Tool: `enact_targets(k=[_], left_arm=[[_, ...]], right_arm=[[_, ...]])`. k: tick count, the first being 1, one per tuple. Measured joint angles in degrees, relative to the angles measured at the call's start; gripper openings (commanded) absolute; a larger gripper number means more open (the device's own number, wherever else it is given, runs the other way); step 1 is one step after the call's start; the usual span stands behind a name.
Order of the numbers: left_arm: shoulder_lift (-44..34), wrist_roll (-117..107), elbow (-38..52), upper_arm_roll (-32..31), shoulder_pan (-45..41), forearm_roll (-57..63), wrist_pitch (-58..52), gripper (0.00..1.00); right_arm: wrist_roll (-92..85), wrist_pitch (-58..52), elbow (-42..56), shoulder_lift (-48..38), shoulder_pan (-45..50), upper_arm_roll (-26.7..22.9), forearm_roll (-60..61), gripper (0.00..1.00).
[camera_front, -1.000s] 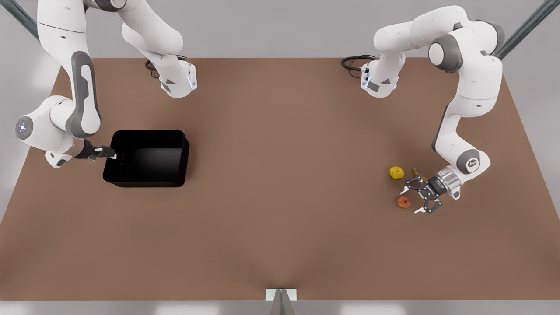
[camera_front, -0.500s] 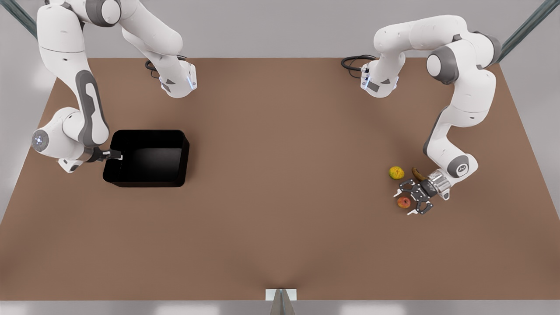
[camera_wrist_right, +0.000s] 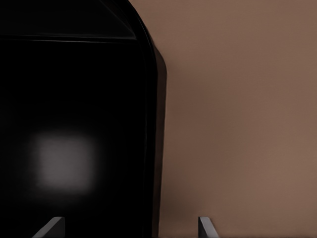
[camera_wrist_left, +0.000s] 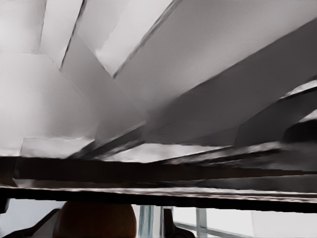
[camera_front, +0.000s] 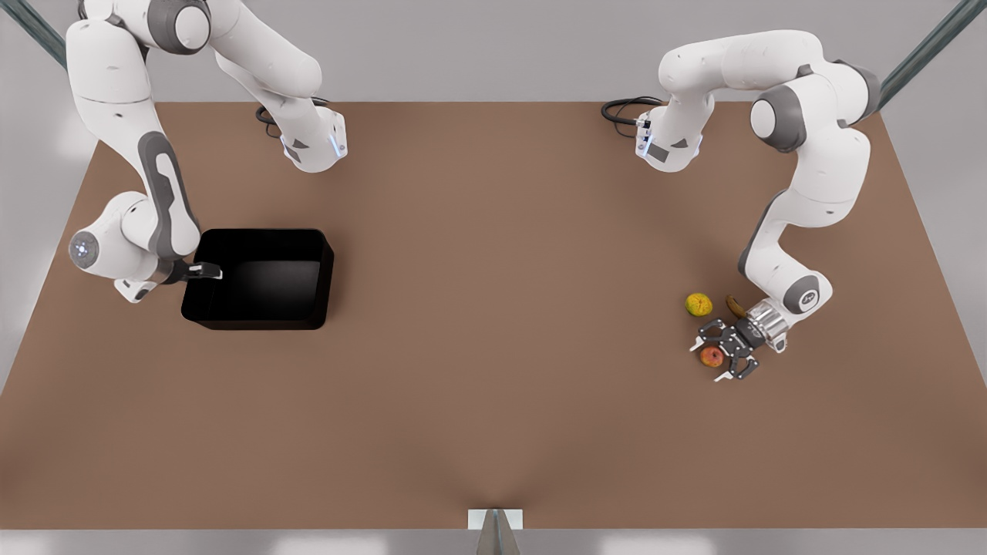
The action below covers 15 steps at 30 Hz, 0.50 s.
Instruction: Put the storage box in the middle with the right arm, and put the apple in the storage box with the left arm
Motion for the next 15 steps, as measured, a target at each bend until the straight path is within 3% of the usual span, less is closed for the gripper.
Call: enact_targets(k=[1, 2, 3, 4, 5, 9, 11, 15], left_arm=[[0.0, 0.0, 0.0, 0.0, 0.0, -0.2, 0.0, 0.88], [0.0, 0.0, 0.0, 0.0, 0.08, -0.41, -0.08, 0.85], [0.0, 0.0, 0.0, 0.0, 0.09, -0.61, -0.09, 0.74], [0.0, -0.07, 0.0, 0.0, 0.09, -0.77, -0.14, 0.59], [0.0, -0.09, 0.0, 0.0, 0.21, -0.9, -0.17, 0.51], [0.17, -0.09, 0.0, 0.0, 0.53, -1.13, -0.18, 0.51], [0.05, -0.35, 0.0, -0.08, 0.7, -0.94, -0.26, 0.22], [-2.56, -4.2, 0.0, -0.41, 0.73, 1.36, -1.26, 0.21]], right_arm=[[0.0, -0.04, 0.08, 0.09, 0.01, 0.0, 0.0, 0.62], [0.13, -0.24, 0.16, -0.19, 0.1, 0.0, 0.0, 0.33], [0.25, -0.41, 0.18, -0.44, 0.09, 0.0, 0.01, 0.21], [0.34, -0.76, 0.39, -0.63, 0.19, 0.0, 0.0, 0.21], [0.35, -0.78, 0.52, -0.65, 0.19, 0.0, 0.0, 0.21], [0.28, -0.05, 0.53, -0.35, -0.08, 0.0, 0.0, 0.21], [0.04, -0.4, 0.87, -0.47, -0.07, 0.09, 0.0, 0.21], [-0.2, -2.7, 2.55, -0.63, 0.45, 0.31, 0.0, 0.21]])
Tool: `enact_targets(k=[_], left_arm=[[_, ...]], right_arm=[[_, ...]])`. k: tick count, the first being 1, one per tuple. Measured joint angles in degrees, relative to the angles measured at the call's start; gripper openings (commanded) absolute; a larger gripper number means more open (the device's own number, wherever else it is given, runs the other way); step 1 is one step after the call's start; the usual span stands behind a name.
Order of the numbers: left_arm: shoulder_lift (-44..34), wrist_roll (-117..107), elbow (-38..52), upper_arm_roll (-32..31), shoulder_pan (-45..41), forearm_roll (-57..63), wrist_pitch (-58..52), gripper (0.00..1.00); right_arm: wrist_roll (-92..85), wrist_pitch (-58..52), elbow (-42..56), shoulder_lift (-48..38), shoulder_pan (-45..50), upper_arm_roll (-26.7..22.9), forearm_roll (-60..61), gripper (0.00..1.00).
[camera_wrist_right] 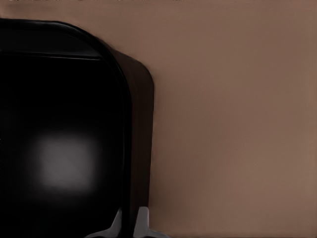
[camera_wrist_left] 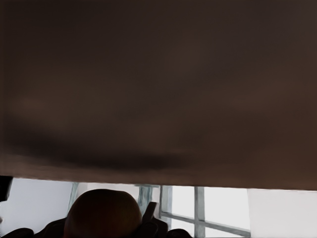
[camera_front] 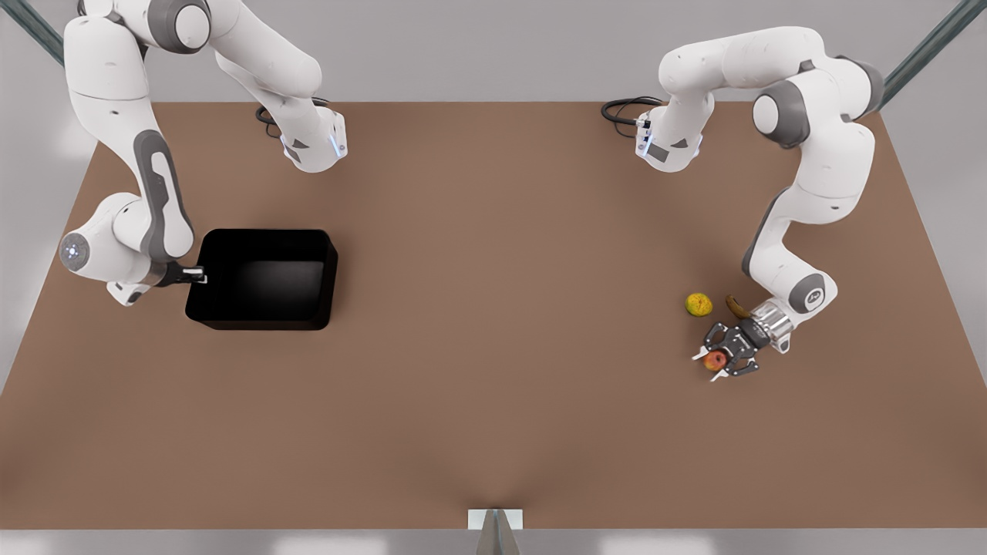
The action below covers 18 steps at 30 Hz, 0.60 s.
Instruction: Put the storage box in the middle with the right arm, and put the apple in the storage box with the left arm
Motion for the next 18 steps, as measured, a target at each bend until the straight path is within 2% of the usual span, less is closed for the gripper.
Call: enact_targets(k=[5, 8, 10, 11, 12, 13, 16, 18], left_arm=[[-7.69, -2.17, 0.36, 0.19, -0.21, 6.75, 0.86, 0.21], [-13.01, -1.62, 1.39, 0.18, -2.25, 15.2, 1.28, 0.21], [-15.05, -1.3, 2.05, 0.17, -3.87, 17.74, 1.98, 0.21], [-15.34, -1.44, 3.24, -0.25, -4.33, 16.45, 2.3, 0.21], [-15.88, -0.94, 3.78, -0.57, -5.46, 13.17, 3.2, 0.21], [-16.4, -0.19, 4.18, -1.43, -6.25, 7.45, 4.93, 0.21], [-16.35, -1.73, 9.89, -6.66, -6.53, -7.1, 4.57, 0.21], [-17.01, -4.75, 11.77, -9.41, -7.9, -9.13, 4.5, 0.21]], right_arm=[[-1.57, -0.02, 0.09, 0.25, 0.01, 0.38, 1.17, 0.21], [-2.89, -3.98, 1.63, -0.9, 0.3, 0.72, 7.39, 0.21], [1.7, -10.53, 4.95, -2.95, 0.47, 4.77, 8.44, 0.21], [5.8, -13.19, 7.45, -3.06, 0.36, 8.25, 8.35, 0.21], [12.84, -17.24, 11.15, -3.02, 0.44, 13.73, 7.35, 0.21], [20.34, -19.61, 14.3, -2.78, 5.1, 15.97, 5.74, 0.21], [35.13, -20.39, 20.19, -0.03, 19.6, 16.2, 5.69, 0.21], [42.92, -19.6, 25.45, 4.51, 27.23, 16.2, 6.11, 0.21]])
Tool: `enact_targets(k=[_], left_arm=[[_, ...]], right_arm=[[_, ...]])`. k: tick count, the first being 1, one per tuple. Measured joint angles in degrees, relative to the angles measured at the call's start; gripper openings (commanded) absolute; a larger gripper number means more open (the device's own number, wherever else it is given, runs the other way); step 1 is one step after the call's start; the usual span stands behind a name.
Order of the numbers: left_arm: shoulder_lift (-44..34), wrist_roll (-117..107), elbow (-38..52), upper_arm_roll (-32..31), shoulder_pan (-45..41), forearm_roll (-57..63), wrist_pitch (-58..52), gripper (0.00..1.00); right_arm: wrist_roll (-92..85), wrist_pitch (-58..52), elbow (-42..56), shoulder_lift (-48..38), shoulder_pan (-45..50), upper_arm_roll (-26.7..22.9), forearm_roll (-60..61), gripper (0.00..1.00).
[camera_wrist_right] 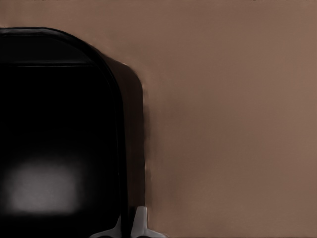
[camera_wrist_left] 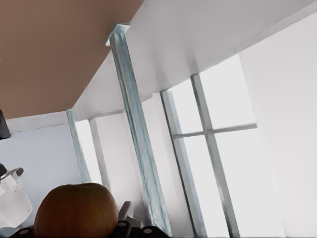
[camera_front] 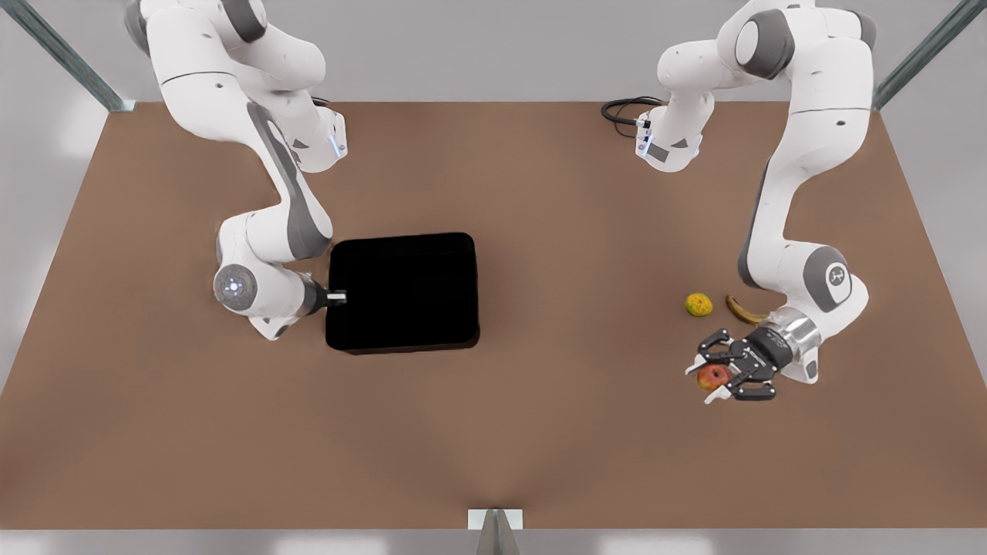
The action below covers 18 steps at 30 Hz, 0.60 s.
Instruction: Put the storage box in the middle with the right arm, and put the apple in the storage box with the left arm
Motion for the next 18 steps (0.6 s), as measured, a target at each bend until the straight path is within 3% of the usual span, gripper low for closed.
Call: enact_targets(k=[5, 8, 10, 15, 16, 18], left_arm=[[-1.23, -9.51, 0.75, -7.18, -1.6, 4.01, 0.32, 0.21], [-1.55, -16.35, 0.84, -10.7, -2.38, 11.32, 1.45, 0.21], [-1.76, -18.95, 0.74, -11.6, -4.06, 16.51, 1.79, 0.21], [-1.01, -26.87, 0.67, -12.08, -9.55, 26.84, 7.72, 0.21], [-0.76, -28.7, 0.59, -12.09, -10.86, 28.68, 9.89, 0.21], [0.76, -32.24, 0.53, -12.08, -14.25, 32.09, 14.73, 0.21]], right_arm=[[13.95, 0.25, 17.03, 13.57, 11.86, 1.22, 0.36, 0.21], [14.27, 2.51, 18.42, 15.91, 13.21, 2.54, 0.17, 0.21], [13.32, 2.79, 18.56, 15.86, 13.11, 2.56, -0.17, 1.0], [13.18, 1.84, 21.86, 15.64, 12.54, 2.47, -0.44, 1.0], [12.11, -2.06, 24.34, 15.14, 12.17, 1.94, -1.52, 1.0], [1.7, -21.17, 34.42, 12.37, 6.16, 1.41, -8.97, 1.0]])
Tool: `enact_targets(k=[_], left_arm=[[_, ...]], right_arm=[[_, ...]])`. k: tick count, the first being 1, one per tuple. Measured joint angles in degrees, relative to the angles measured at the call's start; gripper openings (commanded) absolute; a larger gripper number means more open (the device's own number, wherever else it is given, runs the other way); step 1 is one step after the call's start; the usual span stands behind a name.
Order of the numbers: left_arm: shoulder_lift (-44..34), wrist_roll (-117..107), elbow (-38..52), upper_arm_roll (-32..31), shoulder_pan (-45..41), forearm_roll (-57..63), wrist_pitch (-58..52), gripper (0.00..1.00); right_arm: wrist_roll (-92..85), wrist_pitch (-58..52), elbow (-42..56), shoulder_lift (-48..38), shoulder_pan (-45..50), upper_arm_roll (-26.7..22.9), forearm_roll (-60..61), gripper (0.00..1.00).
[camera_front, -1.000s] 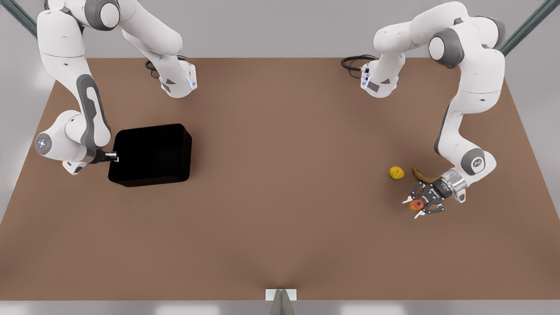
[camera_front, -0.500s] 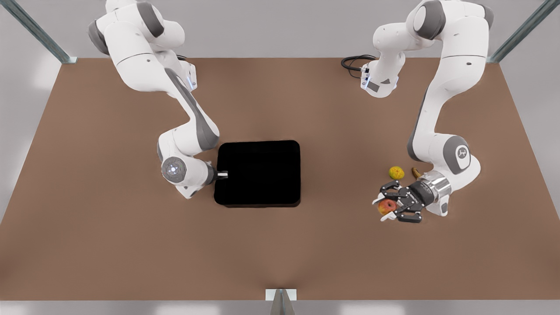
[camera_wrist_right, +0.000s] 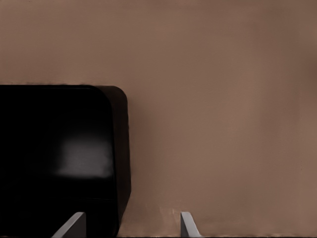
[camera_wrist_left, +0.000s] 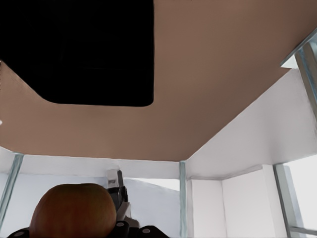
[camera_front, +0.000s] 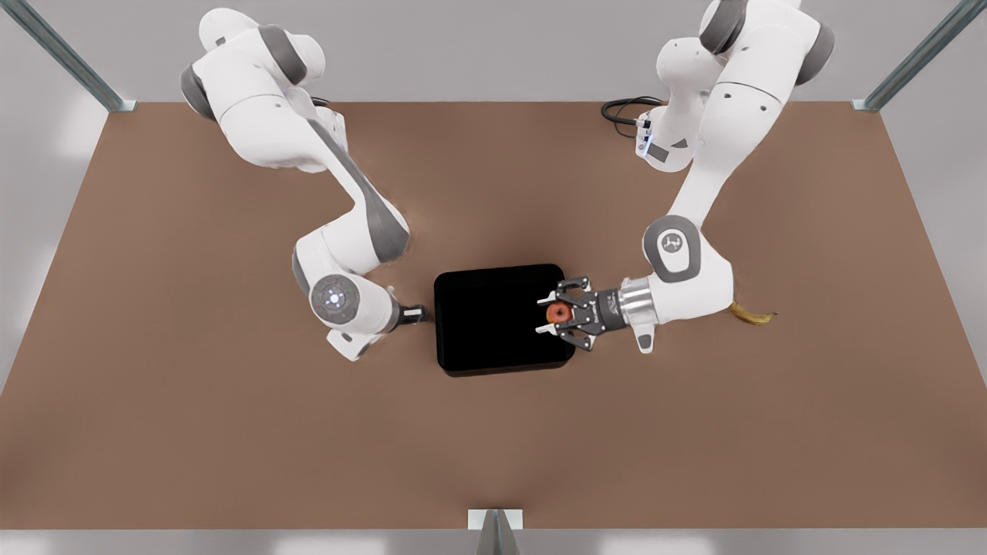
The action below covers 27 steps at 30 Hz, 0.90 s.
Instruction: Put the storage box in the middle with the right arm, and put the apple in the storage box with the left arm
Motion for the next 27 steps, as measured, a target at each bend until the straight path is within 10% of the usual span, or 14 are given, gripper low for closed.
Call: enact_targets(k=[4, 6, 8, 19, 27], left_arm=[[3.59, -9.37, 0.47, -0.62, -4.72, 10.56, 10.5, 0.21], [4.38, -12.51, 0.52, -1.22, -5.29, 17.14, 13.1, 0.21], [5.16, -14.39, 0.51, -2.45, -5.37, 23.43, 15.39, 1.0], [0.62, -16.3, 6.66, -2.37, -5.26, 45.82, 4.94, 1.0], [-22.64, 50.83, -5.5, 6.05, 3.29, 68.72, -25.17, 1.0]], right_arm=[[-16.69, -14.35, 1.7, -13.48, -11.91, 0.06, -7.61, 1.0], [-16.41, -5.01, -13.68, -27.37, -14.85, -0.23, -7.33, 1.0], [-17.35, 10.21, -31.57, -38.27, -17.05, -1.05, -3.26, 1.0], [-20.16, 9.13, -32.1, -38.0, -20.7, -3.32, -3.03, 1.0], [-20.16, 9.2, -32.19, -38.0, -20.03, -3.32, -2.95, 1.0]])
